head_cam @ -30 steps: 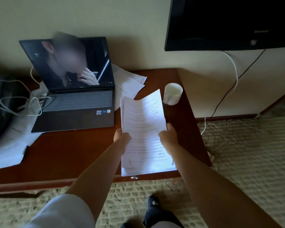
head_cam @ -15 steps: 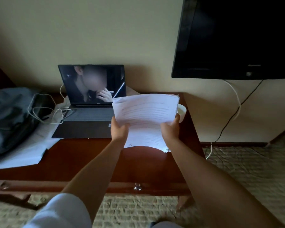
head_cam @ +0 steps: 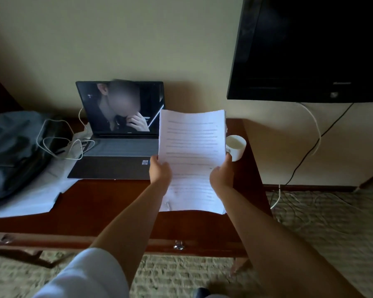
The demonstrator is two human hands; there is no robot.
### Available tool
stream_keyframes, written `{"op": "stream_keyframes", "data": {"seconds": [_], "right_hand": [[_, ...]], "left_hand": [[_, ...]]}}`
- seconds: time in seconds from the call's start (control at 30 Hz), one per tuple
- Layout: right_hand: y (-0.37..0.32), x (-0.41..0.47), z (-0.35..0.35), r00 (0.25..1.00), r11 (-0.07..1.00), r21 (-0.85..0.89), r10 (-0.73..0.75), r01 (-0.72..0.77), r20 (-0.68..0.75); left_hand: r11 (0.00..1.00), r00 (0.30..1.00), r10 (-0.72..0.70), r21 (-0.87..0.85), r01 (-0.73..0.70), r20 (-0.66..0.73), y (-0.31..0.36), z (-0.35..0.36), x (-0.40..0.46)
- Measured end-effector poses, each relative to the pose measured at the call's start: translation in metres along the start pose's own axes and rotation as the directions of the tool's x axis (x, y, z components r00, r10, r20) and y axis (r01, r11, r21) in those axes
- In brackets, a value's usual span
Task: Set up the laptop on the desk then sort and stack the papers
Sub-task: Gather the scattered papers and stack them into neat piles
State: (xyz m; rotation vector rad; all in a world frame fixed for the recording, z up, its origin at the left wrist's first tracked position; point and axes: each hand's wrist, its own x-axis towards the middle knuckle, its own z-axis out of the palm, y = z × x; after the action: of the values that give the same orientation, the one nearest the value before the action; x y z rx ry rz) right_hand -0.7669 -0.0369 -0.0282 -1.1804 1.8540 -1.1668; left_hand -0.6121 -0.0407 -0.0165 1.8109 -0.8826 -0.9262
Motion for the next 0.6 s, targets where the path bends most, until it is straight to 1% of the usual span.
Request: {"op": "stream_keyframes", "data": {"seconds": [0.1,0.17,0.23,0.3,0.37,0.43,0.53,0.6], "right_hand": [[0.014,0.009,0.0,0.999,0.997,-0.071,0.014,-0.011,0.039],[0.031,0.015,0.006,0.996,0.993,-0.111,0.055,-0.047,0.063],[0.049,0.017,0.013,0.981,0.947,-0.305,0.143,-0.096,0.135],[0.062,0.015,0.018,0.941,0.846,-0.522,0.255,-0.105,0.223],[0.07,0.012,0.022,0.902,0.777,-0.625,0.321,-0.076,0.289],[0.073,0.014,0.026,0.894,0.744,-0.667,0.329,-0.047,0.304],[0.069,0.018,0.027,0.92,0.729,-0.68,0.313,-0.074,0.235],[0.061,0.024,0.026,0.93,0.74,-0.669,0.293,-0.072,0.223]], "left_hand": [[0.998,1.0,-0.012,0.058,0.012,-0.009,-0.009,0.006,0.005],[0.987,0.998,-0.032,0.156,0.024,0.047,-0.024,0.012,0.011],[0.961,0.986,-0.104,0.27,0.066,0.129,-0.042,0.018,0.015],[0.922,0.963,-0.184,0.374,0.1,0.198,-0.06,0.021,0.016],[0.891,0.959,-0.2,0.445,0.093,0.201,-0.072,0.023,0.019],[0.871,0.966,-0.189,0.484,0.083,0.175,-0.076,0.024,0.026],[0.842,0.966,-0.194,0.535,0.075,0.171,-0.072,0.025,0.034],[0.846,0.965,-0.192,0.528,0.07,0.179,-0.068,0.024,0.035]]}}
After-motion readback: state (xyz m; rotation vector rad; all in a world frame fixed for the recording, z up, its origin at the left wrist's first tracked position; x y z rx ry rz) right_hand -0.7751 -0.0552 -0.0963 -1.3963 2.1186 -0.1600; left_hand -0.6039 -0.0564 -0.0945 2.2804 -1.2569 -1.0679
